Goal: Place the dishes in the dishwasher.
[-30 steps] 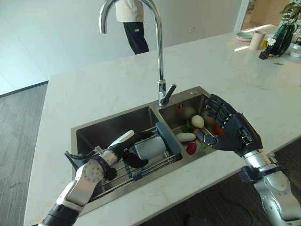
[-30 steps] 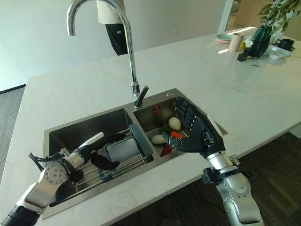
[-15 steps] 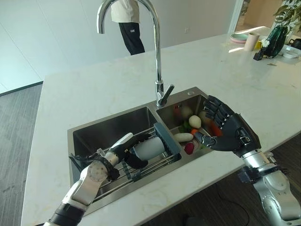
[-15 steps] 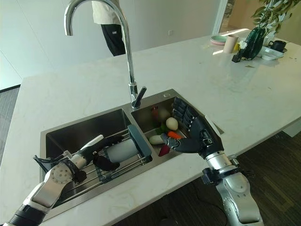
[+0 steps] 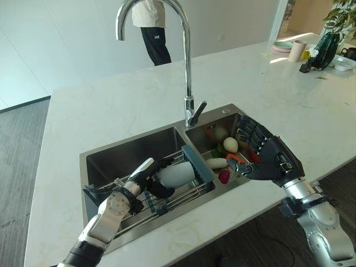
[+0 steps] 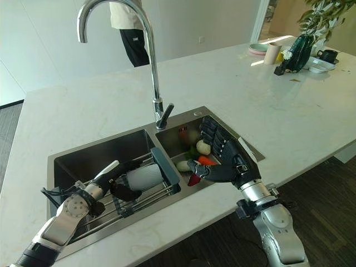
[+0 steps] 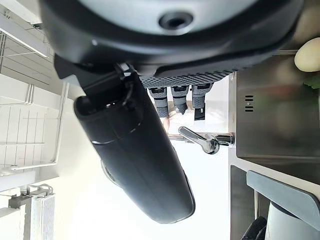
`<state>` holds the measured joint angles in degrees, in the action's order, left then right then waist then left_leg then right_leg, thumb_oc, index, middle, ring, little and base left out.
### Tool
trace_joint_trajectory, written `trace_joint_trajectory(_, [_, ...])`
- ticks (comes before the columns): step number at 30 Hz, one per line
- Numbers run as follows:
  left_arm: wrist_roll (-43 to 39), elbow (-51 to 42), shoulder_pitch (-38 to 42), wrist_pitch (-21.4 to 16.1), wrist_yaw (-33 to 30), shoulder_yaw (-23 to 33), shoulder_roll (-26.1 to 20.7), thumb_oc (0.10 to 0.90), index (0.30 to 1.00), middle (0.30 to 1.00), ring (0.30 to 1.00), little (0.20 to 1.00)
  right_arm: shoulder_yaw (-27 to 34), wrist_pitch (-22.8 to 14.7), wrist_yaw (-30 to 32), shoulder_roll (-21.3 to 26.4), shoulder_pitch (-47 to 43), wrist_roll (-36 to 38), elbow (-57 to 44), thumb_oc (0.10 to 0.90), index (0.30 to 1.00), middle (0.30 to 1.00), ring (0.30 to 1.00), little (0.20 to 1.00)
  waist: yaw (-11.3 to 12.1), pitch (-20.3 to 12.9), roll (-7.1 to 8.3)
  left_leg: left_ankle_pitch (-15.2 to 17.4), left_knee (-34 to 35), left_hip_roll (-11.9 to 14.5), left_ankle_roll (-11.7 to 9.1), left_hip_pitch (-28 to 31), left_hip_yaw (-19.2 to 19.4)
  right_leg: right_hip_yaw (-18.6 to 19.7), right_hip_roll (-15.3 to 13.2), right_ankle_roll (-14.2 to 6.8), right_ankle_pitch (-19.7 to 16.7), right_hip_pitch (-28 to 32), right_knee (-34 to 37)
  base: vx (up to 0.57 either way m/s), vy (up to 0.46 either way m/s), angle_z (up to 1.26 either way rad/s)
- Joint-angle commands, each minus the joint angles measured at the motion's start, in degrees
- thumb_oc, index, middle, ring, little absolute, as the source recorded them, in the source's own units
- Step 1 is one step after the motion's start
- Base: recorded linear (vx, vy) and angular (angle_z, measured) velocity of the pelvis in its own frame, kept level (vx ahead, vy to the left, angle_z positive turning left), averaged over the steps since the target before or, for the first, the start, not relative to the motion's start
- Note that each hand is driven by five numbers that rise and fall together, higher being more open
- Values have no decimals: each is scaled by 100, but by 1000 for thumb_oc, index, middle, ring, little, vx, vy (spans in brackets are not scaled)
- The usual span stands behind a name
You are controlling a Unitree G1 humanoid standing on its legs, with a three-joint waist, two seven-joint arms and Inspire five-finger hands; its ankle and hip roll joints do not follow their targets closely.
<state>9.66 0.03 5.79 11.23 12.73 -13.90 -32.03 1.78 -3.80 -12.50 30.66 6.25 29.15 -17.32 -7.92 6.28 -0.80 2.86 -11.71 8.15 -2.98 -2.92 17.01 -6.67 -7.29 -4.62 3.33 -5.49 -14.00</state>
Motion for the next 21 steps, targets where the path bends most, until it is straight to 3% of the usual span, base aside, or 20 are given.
trace_joint_trajectory(1, [-44,-139,824,-233,-420,-3,-5,800,900,900,900,900,267,-494,26,-45,-810,-114,-542,800,900,900,900,900,-57,-10,-59,1384,-548,52,129,361,-21,-116,33,-318,745,-26,-319,0,0,0])
trace_joint_trajectory(15, [53,-145,848,-207,-227,-160,27,800,900,900,900,900,173,-501,-9,-24,-845,-138,-534,800,900,900,900,900,-77,8,-77,1392,-548,58,135,369,13,-117,53,-308,745,-37,-319,-19,-7,0])
trace_joint_trajectory(16, [148,-154,858,-167,-88,-199,8,753,829,829,829,829,177,-503,-6,-3,-839,-129,-537,800,900,900,900,900,-86,15,-88,1426,-548,58,136,391,8,-114,55,-322,774,-12,-319,0,0,0])
trace_joint_trajectory(17, [252,-146,884,-207,21,-257,-22,573,559,559,559,559,189,-498,-14,11,-842,-108,-549,800,900,900,900,900,-98,22,-92,1425,-548,52,137,391,4,-100,55,-327,766,-14,-319,0,0,0])
trace_joint_trajectory(18, [283,-158,905,-209,97,-286,-50,533,500,500,500,500,198,-482,-15,27,-841,-91,-563,800,900,900,900,900,-104,20,-94,1427,-548,52,137,391,7,-96,54,-332,765,-15,-319,0,0,0])
trace_joint_trajectory(19, [291,-171,922,-228,107,-310,-72,414,321,321,321,321,202,-482,-22,35,-839,-83,-561,800,900,900,900,900,-111,23,-95,1426,-548,50,139,392,8,-91,53,-334,759,-18,-319,0,0,0])
trace_joint_trajectory(21, [316,-195,967,-271,158,-340,-101,400,300,300,300,300,201,-465,-22,44,-845,-72,-580,800,900,900,900,900,-117,28,-82,1392,-548,48,143,370,15,-78,52,-327,725,-46,-319,0,0,0])
